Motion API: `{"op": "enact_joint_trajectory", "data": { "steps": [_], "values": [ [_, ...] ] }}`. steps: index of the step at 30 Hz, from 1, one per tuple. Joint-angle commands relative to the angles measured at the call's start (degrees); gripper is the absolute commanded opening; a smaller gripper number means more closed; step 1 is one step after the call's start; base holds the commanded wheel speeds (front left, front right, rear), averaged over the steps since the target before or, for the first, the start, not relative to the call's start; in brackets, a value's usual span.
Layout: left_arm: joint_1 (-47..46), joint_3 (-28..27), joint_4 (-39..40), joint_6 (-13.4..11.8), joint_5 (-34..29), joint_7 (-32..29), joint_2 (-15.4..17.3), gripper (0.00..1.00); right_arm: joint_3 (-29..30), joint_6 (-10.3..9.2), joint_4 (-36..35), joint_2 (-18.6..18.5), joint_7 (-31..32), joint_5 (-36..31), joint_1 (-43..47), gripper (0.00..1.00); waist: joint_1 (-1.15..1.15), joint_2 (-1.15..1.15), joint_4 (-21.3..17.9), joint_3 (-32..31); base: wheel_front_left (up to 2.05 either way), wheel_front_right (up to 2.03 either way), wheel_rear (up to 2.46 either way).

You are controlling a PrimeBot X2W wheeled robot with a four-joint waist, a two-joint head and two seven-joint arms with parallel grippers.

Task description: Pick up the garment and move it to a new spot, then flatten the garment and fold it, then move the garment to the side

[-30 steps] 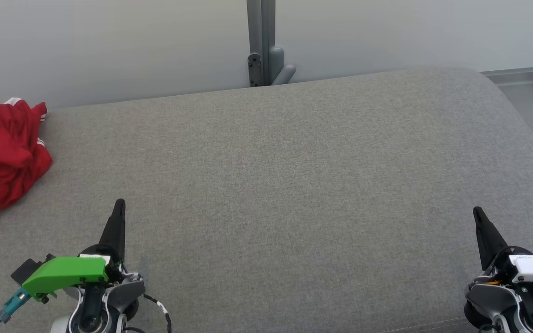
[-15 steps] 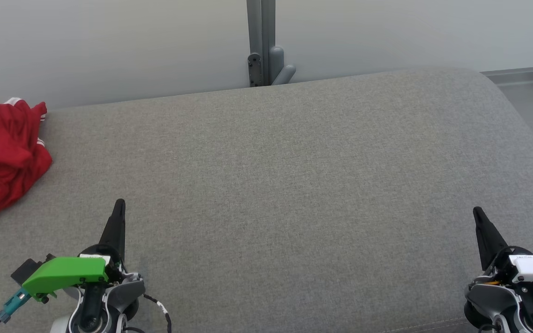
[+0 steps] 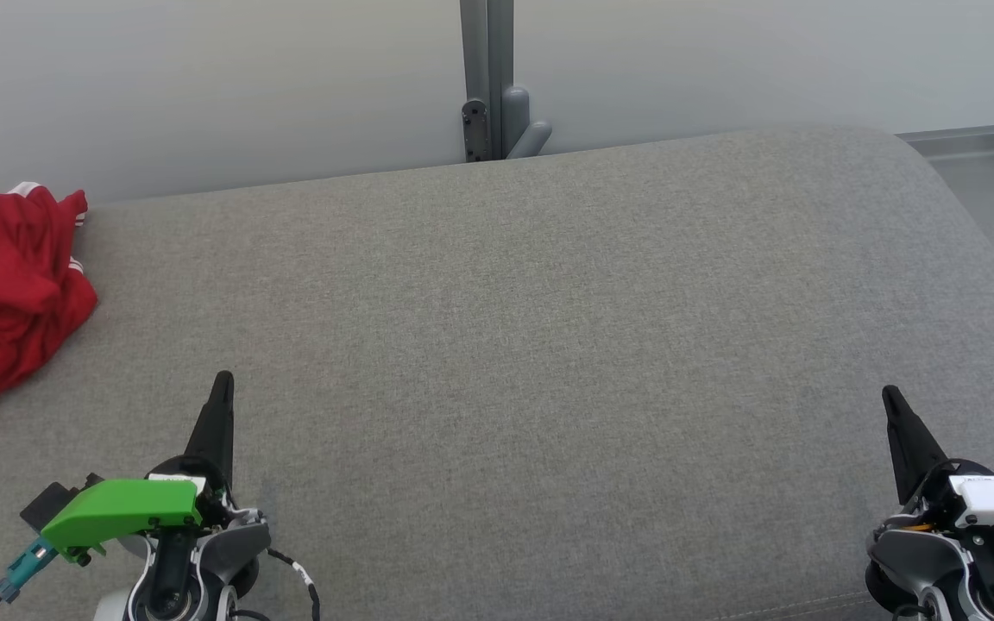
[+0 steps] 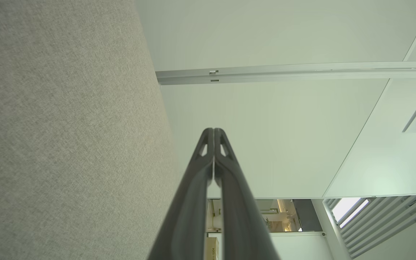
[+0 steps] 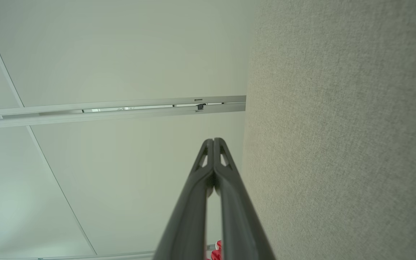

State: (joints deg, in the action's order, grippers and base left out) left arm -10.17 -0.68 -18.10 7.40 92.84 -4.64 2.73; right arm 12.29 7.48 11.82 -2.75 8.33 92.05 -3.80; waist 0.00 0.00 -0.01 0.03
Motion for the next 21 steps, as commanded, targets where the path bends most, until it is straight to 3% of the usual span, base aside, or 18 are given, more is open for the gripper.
{"op": "enact_joint_trajectory", "data": {
  "steps": [1, 21],
  "values": [
    [-0.86, -0.12, 0.1, 0.36, 0.36, -0.03, 0.32, 0.0, 0.1, 0.03, 0.13, -0.28, 0.21, 0.31, -0.41, 0.0, 0.0, 0.0, 0.0, 0.0, 0.0, 0.0, 0.0],
    [-0.86, -0.12, 0.1, 0.36, 0.36, -0.03, 0.32, 0.0, 0.1, 0.03, 0.13, -0.28, 0.21, 0.31, -0.41, 0.0, 0.0, 0.0, 0.0, 0.0, 0.0, 0.0, 0.0]
  ]
}}
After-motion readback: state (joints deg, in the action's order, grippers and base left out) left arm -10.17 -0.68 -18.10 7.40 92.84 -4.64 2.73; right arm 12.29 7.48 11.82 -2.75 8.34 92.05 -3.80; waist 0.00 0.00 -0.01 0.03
